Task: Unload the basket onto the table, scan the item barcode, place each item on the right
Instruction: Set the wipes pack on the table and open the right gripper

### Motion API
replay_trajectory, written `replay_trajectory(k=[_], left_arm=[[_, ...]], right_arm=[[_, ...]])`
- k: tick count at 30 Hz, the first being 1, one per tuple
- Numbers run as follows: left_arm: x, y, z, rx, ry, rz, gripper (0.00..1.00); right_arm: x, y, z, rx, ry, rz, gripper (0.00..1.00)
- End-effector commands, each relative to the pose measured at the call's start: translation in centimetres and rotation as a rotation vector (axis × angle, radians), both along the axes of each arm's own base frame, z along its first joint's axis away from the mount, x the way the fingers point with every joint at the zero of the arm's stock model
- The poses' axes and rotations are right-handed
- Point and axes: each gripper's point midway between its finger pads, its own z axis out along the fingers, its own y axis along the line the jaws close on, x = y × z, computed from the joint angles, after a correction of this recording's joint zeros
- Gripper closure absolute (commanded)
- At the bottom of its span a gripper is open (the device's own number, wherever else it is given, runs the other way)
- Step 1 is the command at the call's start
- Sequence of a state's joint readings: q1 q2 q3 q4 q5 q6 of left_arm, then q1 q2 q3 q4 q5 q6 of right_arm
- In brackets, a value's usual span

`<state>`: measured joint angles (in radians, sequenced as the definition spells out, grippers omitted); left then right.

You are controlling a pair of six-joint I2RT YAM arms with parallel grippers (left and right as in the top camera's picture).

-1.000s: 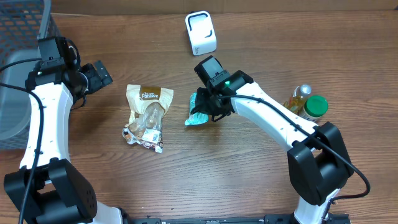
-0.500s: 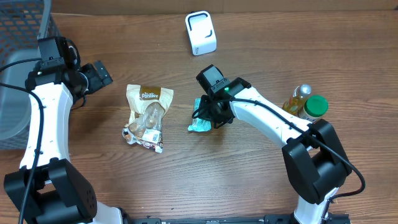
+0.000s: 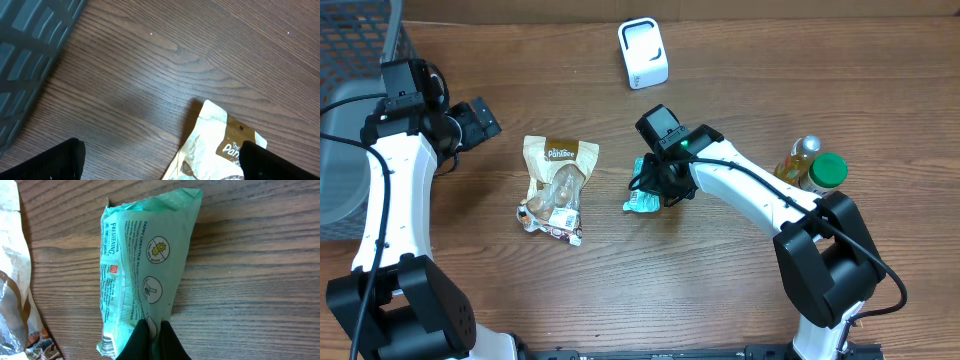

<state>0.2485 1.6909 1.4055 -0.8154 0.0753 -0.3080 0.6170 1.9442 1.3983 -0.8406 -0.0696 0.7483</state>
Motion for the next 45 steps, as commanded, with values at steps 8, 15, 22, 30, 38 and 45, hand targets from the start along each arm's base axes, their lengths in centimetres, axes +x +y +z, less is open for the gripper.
replay_trajectory(k=[8,15,22,30,38,45], left_arm=[[0.5,-0.5,0.5,-0.002,-0.016,-0.008,0.01],[0.5,-0.4,0.5,-0.002,-0.016,-0.008,0.0],[0.5,-0.5,0.5,-0.002,-0.016,-0.008,0.0],[0.5,-0.4,0.5,-0.001,-0.016,-0.008,0.0],[0.5,-0.5,0.5,-0.001,-0.016,-0.009,0.0],[0.5,-0.5,0.5,-0.001,-0.016,-0.009,0.0]], right_arm=[[-0.5,-0.7,-1.2,-0.032,0.002,-0.009,0.96],[-0.5,-0.7,-1.3,-0.03,-0.001,-0.009,0.95],[-0.5,-0.7,-1.3,-0.03,-0.002,-0.009,0.81],[-0.5,-0.7,-1.3,-0.03,-0.002,-0.009,0.53],[-0.2,-0.5,-1.2,-0.021,-0.014,-0.009,0.26],[-0.1,-0.4,-1.2,-0.019,-0.017,-0.009,0.12]])
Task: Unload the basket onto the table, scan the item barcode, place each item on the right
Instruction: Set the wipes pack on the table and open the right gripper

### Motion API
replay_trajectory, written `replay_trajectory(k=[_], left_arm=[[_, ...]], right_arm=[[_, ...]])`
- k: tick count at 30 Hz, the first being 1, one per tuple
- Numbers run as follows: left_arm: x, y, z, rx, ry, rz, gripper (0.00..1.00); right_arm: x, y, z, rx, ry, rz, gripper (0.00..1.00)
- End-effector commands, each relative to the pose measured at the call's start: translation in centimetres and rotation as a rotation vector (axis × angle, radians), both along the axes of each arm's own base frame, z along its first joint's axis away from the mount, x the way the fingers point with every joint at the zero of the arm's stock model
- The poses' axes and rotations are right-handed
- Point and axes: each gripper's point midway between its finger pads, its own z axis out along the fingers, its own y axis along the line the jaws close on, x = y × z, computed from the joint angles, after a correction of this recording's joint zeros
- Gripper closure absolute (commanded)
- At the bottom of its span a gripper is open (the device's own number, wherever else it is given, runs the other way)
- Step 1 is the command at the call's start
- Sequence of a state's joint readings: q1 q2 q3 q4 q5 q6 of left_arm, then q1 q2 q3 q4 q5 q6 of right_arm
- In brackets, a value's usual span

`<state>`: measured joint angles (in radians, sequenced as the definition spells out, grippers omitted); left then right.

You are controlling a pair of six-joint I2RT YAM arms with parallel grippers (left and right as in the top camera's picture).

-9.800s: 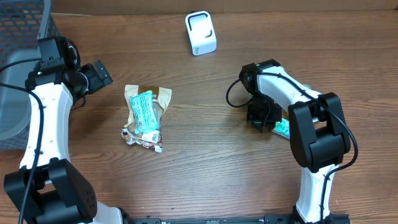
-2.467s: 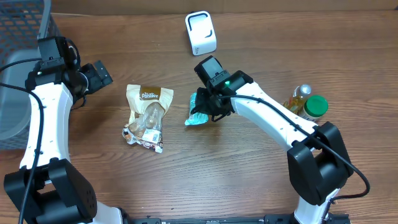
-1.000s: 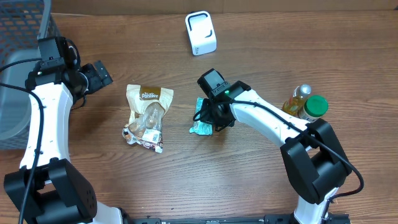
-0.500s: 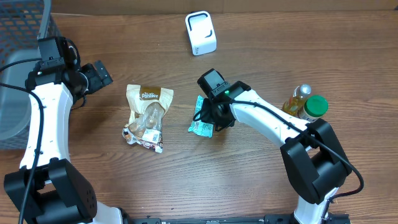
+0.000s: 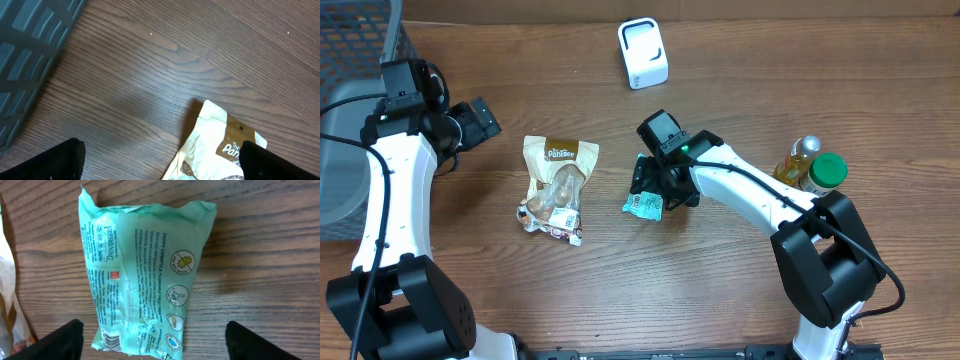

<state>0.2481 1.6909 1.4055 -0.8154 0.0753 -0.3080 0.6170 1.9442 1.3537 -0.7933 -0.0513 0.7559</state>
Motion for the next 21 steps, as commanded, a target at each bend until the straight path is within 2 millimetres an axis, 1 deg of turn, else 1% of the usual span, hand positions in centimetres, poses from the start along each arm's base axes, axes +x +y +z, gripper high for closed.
replay_trajectory(k=[1,3,5,6,9,14,19,20,21], left_arm=[[0.5,-0.5,0.5,-0.001,-0.016,-0.008,0.0],[0.5,-0.5,0.5,-0.001,-0.016,-0.008,0.0],[0.5,-0.5,0.5,-0.001,-0.016,-0.008,0.0],[0.5,-0.5,0.5,-0.002,-0.016,-0.008,0.0],[0.5,-0.5,0.5,-0.002,-0.016,-0.008,0.0],[0.5,-0.5,0.5,-0.001,-0.016,-0.008,0.0],[0.5,-0.5,0.5,-0.001,-0.016,-0.008,0.0],[0.5,-0.5,0.5,-0.001,-0.016,-0.008,0.0],[0.5,-0.5,0.5,-0.002,-0.016,-0.009,0.0]], right_arm=[[0.1,0.1,-0.1,-0.003,-0.012,0.003,0.11],[0.4,0.3,0.1,0.008,-0.026,0.003,0.11],[1.0,0.5,0.8,0.018,-0.043,0.007,0.11],[1.6,0.5,1.5,0.023,-0.057,0.02,0.1],[2.8,-0.4,3.0,0.032,-0.083,0.004,0.07],[3.9,-1.4,3.0,0.038,-0.096,-0.029,0.05],[4.2,-1.8,2.9,0.014,-0.111,-0.036,0.05],[4.3,-1.8,2.9,0.011,-0.114,-0.038,0.0],[4.3,-1.8,2.9,0.013,-0.115,-0.038,0.0]])
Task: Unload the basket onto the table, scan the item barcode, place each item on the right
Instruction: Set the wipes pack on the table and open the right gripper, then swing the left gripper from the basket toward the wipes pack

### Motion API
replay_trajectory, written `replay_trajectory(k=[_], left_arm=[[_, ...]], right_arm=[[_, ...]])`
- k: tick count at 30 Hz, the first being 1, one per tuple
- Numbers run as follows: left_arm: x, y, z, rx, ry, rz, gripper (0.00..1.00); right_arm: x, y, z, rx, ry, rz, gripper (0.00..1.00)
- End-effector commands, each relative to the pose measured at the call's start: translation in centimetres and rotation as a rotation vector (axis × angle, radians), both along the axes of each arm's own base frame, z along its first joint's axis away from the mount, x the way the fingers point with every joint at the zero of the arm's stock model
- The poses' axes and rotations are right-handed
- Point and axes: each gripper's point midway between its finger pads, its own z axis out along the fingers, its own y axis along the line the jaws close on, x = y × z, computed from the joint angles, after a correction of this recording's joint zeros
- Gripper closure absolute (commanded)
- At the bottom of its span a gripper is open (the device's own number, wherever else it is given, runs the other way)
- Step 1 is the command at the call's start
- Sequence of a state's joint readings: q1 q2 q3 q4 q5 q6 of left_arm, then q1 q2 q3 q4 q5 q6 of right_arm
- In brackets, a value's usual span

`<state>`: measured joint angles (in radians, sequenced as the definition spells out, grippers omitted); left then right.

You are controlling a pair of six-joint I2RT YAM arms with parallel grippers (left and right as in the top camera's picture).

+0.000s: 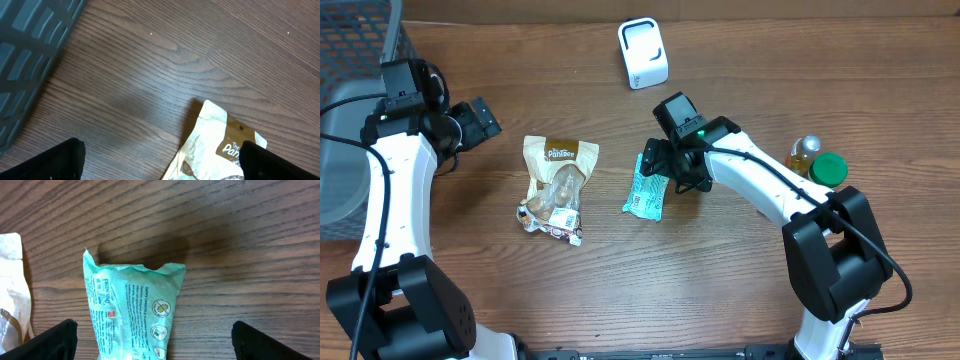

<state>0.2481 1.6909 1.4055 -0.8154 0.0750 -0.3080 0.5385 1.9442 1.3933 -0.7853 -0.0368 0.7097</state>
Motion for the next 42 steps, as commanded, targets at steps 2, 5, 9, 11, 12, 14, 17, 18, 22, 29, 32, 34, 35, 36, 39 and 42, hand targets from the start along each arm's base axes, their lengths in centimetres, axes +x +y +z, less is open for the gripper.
replay_trajectory(k=[2,5,9,11,12,14,17,18,22,29,32,34,35,36,39,42], left_arm=[[0.5,-0.5,0.5,-0.001,-0.016,-0.008,0.0],[0.5,-0.5,0.5,-0.002,-0.016,-0.009,0.0],[0.5,-0.5,0.5,-0.001,-0.016,-0.008,0.0],[0.5,-0.5,0.5,-0.002,-0.016,-0.009,0.0],[0.5,-0.5,0.5,-0.002,-0.016,-0.009,0.0],[0.5,-0.5,0.5,-0.001,-0.016,-0.008,0.0],[0.5,-0.5,0.5,-0.001,-0.016,-0.008,0.0],[0.5,-0.5,0.5,-0.001,-0.016,-0.008,0.0],[1.1,1.5,1.0,0.103,-0.038,0.031,0.0],[0.6,3.4,1.2,0.204,-0.014,0.076,0.0],[0.9,3.1,1.3,0.186,-0.03,0.081,0.01],[1.2,2.3,1.3,0.136,-0.045,0.07,0.0],[1.4,1.3,1.2,0.081,-0.057,0.049,0.01],[1.6,-1.8,1.2,-0.096,-0.074,-0.005,0.0],[1.4,-5.9,1.9,-0.319,-0.089,-0.105,0.0],[2.3,-6.6,2.8,-0.363,-0.138,-0.119,0.0]], right_arm=[[1.1,0.3,1.7,0.006,-0.058,0.0,0.0],[1.2,0.4,1.7,0.008,-0.063,-0.001,0.0],[1.3,0.2,1.7,-0.002,-0.071,-0.004,0.0],[1.4,0.1,1.7,-0.009,-0.075,-0.007,0.0],[1.4,0.1,1.7,-0.009,-0.076,-0.007,0.0],[1.4,0.1,1.8,-0.009,-0.076,-0.008,0.0],[1.5,0.3,1.8,-0.001,-0.08,-0.007,0.0],[1.5,0.3,1.8,-0.001,-0.08,-0.007,0.0],[1.8,0.1,1.9,-0.006,-0.093,-0.011,0.0],[1.4,-0.4,1.6,-0.034,-0.075,-0.015,0.0],[1.5,-0.3,1.7,-0.03,-0.082,-0.015,0.0],[1.8,-0.2,1.8,-0.023,-0.093,-0.016,0.0],[1.8,-0.2,1.8,-0.022,-0.093,-0.016,0.0],[1.8,-0.2,1.8,-0.024,-0.092,-0.016,0.0],[1.6,-0.3,1.7,-0.029,-0.083,-0.015,0.0],[1.4,-0.5,1.6,-0.037,-0.078,-0.016,0.0]])
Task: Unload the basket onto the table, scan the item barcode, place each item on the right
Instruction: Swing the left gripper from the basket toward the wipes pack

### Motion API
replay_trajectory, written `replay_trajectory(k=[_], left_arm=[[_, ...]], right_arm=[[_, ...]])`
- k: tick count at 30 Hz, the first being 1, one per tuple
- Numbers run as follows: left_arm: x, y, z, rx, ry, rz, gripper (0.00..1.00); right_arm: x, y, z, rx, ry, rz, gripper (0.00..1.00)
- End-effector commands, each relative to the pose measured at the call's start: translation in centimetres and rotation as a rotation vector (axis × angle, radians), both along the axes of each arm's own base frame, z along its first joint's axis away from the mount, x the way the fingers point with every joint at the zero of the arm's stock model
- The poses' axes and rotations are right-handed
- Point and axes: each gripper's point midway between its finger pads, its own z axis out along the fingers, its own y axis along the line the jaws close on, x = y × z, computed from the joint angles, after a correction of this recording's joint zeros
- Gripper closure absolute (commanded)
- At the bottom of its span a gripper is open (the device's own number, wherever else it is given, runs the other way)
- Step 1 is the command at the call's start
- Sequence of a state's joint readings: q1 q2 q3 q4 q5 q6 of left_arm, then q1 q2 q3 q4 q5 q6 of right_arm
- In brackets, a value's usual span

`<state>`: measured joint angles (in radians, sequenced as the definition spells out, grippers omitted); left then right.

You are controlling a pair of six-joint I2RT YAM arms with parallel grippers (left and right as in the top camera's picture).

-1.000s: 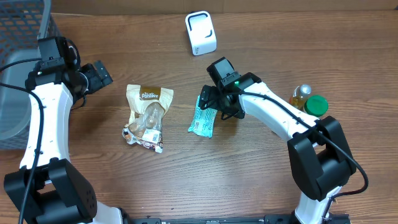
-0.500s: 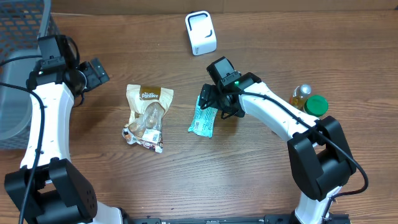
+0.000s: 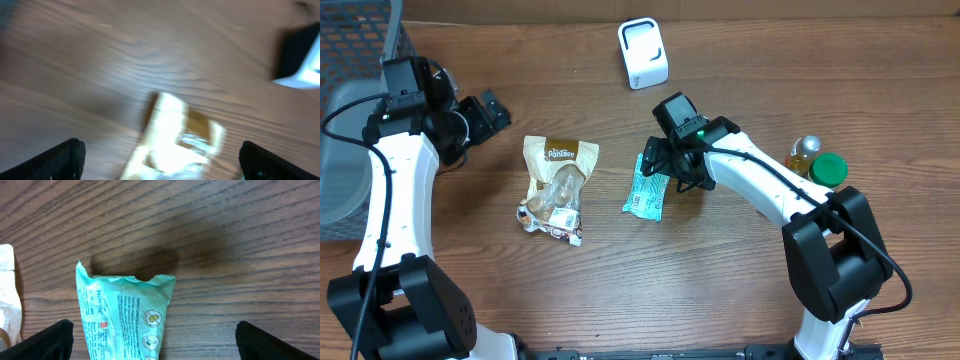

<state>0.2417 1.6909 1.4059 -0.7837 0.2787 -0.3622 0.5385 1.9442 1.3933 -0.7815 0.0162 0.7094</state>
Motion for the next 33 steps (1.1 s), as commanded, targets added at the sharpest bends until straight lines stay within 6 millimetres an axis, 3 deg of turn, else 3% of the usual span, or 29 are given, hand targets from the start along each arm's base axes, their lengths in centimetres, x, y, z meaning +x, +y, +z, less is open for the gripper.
replay_trajectory(k=[1,3,4,5,6,12,20,23,28,29,30,31,32,33], left_arm=[[1.1,-3.1,1.9,-0.172,-0.069,-0.066,0.0],[0.5,-3.3,1.6,-0.183,-0.042,-0.066,0.53],[0.0,-3.4,1.2,-0.188,-0.016,-0.063,0.74],[-0.4,-3.5,0.9,-0.188,0.007,-0.062,0.93],[-0.9,-3.8,0.5,-0.183,0.031,-0.073,0.96],[-2.4,-6.3,-1.1,-0.113,0.116,-0.133,0.96],[-3.3,-12.0,-2.4,0.131,0.16,-0.279,0.96],[-4.1,-15.6,-2.5,0.151,0.157,-0.353,0.95],[-4.8,-17.6,-2.6,0.195,0.155,-0.386,0.9],[-4.9,-17.9,-2.6,0.193,0.157,-0.39,0.82],[-5.0,-18.2,-2.6,0.189,0.155,-0.397,0.66],[-5.0,-18.5,-2.6,0.184,0.152,-0.404,0.43],[-5.1,-18.7,-2.5,0.172,0.152,-0.411,0.34],[-5.2,-18.9,-2.6,0.161,0.156,-0.417,0.13]], right_arm=[[0.9,0.1,1.6,-0.003,-0.049,-0.002,0.0],[0.9,-0.1,1.6,-0.012,-0.049,-0.005,0.0],[0.9,-0.1,1.6,-0.011,-0.05,-0.005,0.0],[0.9,0.0,1.6,-0.011,-0.05,-0.005,0.0],[0.9,0.0,1.6,-0.009,-0.053,-0.005,0.0],[1.1,0.1,1.7,-0.005,-0.059,-0.005,0.0],[0.9,-0.3,1.6,-0.012,-0.047,-0.01,0.0],[1.1,-1.5,1.4,-0.022,-0.031,-0.038,0.0],[1.2,-3.6,1.2,-0.041,0.003,-0.082,0.0],[1.1,-3.9,1.1,-0.044,0.01,-0.087,0.0],[1.1,-4.0,1.1,-0.045,0.011,-0.088,0.0],[1.1,-3.9,1.1,-0.045,0.011,-0.087,0.0],[1.1,-3.9,1.1,-0.045,0.011,-0.087,0.0],[1.1,-3.9,1.1,-0.045,0.011,-0.087,0.0]])
